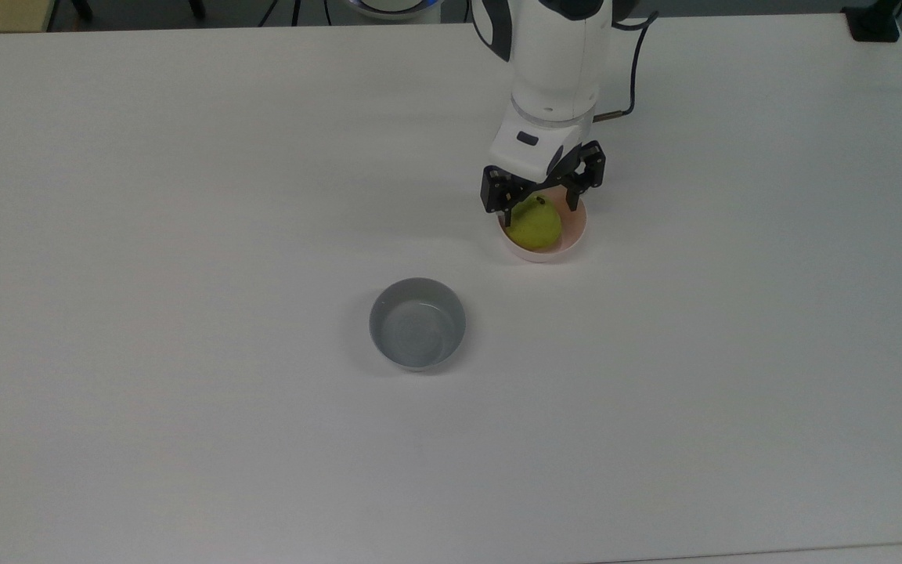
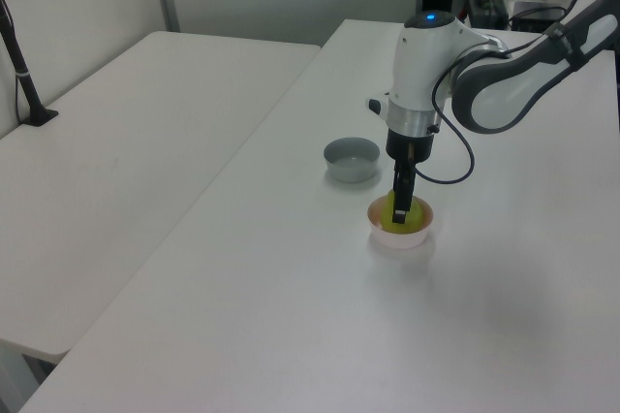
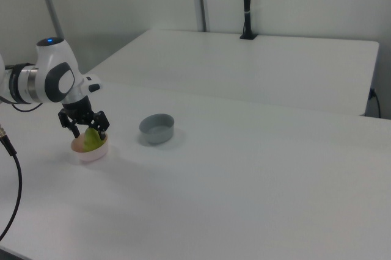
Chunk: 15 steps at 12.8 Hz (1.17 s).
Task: Place the pear in the bowl
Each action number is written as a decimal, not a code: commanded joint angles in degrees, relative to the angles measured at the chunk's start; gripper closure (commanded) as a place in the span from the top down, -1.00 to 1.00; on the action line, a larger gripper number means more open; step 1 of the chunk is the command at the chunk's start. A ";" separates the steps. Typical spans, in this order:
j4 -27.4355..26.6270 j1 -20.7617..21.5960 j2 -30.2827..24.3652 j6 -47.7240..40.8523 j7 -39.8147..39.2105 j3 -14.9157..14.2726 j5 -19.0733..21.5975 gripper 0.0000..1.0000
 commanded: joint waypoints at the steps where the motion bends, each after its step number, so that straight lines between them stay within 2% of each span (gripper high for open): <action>1: 3.06 -0.08 -2.96 -8.93 3.56 -0.17 -0.94 1.00; 5: 8.33 -1.92 -6.56 -24.30 3.56 -0.17 -2.17 1.00; 8: 8.96 -7.01 -12.01 -32.57 3.65 -0.26 -2.08 1.00; 11: 9.05 -10.35 -17.02 -36.46 3.74 -0.34 -2.08 1.00; 15: 14.04 -14.48 -17.74 -43.57 4.35 -1.04 -1.21 1.00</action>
